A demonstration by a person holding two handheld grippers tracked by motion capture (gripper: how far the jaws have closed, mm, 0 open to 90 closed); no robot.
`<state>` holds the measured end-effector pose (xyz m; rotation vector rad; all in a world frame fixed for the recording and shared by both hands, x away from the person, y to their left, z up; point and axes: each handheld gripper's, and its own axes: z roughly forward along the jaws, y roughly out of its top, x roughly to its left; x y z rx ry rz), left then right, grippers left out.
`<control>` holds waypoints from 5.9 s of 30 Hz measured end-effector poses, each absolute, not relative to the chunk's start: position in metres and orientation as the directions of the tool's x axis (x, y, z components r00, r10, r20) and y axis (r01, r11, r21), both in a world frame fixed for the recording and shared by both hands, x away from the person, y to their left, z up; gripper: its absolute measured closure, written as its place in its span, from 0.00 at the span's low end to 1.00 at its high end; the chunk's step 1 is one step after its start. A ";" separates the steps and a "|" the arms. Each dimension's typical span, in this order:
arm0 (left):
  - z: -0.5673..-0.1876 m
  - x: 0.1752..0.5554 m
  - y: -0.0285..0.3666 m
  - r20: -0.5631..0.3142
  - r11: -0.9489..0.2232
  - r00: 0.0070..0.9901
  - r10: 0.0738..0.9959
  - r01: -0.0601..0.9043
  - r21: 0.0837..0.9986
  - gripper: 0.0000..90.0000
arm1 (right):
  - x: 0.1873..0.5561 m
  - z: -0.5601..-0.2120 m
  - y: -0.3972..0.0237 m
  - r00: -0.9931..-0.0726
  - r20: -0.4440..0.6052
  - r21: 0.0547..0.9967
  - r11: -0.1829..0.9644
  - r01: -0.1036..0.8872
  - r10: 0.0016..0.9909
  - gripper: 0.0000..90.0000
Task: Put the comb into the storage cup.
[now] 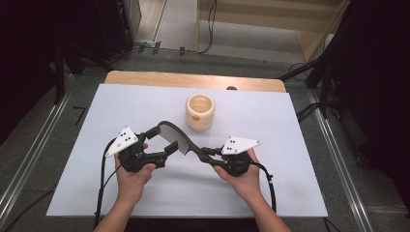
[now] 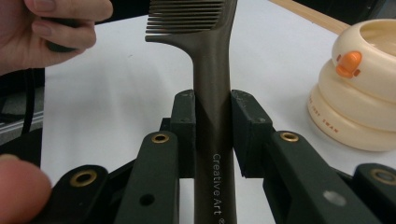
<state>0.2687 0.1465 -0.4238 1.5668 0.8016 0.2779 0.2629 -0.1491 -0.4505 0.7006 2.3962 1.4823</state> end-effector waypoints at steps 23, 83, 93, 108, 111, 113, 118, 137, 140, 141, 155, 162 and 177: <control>-0.427 0.269 0.143 -0.411 0.105 0.689 0.597 0.441 0.891 0.59 | 0.250 -0.452 -0.135 -0.861 -0.021 0.911 0.365 0.193 0.508 0.79; -0.408 0.269 0.156 -0.339 0.069 0.774 0.534 0.360 0.931 0.96 | 0.240 -0.471 -0.216 -0.674 0.070 0.948 0.161 0.273 0.735 0.00; -0.401 0.275 0.160 -0.335 0.070 0.776 0.535 0.354 0.932 0.96 | 0.235 -0.478 -0.235 -0.654 0.061 0.943 0.171 0.285 0.754 0.00; -0.386 0.288 0.157 -0.300 0.034 0.775 0.555 0.339 0.940 0.96 | 0.230 -0.488 -0.257 -0.641 0.047 0.938 0.186 0.292 0.766 0.00; -0.381 0.291 0.155 -0.298 0.034 0.775 0.557 0.338 0.941 0.96 | 0.229 -0.488 -0.264 -0.631 0.051 0.939 0.178 0.295 0.774 0.00; -0.378 0.292 0.154 -0.298 0.038 0.777 0.555 0.334 0.942 0.96 | 0.228 -0.489 -0.268 -0.627 0.054 0.938 0.177 0.299 0.777 0.00; -0.371 0.298 0.155 -0.286 0.037 0.779 0.558 0.321 0.946 0.96 | 0.226 -0.494 -0.279 -0.613 0.056 0.934 0.175 0.311 0.788 0.00; -0.360 0.322 0.153 -0.285 0.051 0.766 0.576 0.314 0.948 0.96 | 0.223 -0.498 -0.293 -0.582 0.055 0.934 0.164 0.316 0.811 0.00; -0.358 0.327 0.152 -0.286 0.052 0.765 0.577 0.315 0.948 0.96 | 0.223 -0.500 -0.294 -0.579 0.058 0.935 0.159 0.317 0.813 0.00; -0.358 0.328 0.152 -0.287 0.054 0.763 0.579 0.315 0.947 0.96 | 0.223 -0.500 -0.294 -0.579 0.056 0.935 0.161 0.316 0.813 0.00; -0.348 0.342 0.148 -0.281 0.061 0.765 0.580 0.303 0.951 0.96 | 0.224 -0.501 -0.296 -0.579 0.063 0.937 0.152 0.315 0.813 0.00; -0.344 0.351 0.146 -0.283 0.062 0.761 0.584 0.305 0.950 0.96 | 0.223 -0.500 -0.296 -0.582 0.060 0.938 0.155 0.311 0.811 0.00; -0.335 0.368 0.141 -0.272 0.056 0.758 0.592 0.298 0.953 0.96 | 0.224 -0.501 -0.296 -0.585 0.065 0.936 0.154 0.317 0.809 0.00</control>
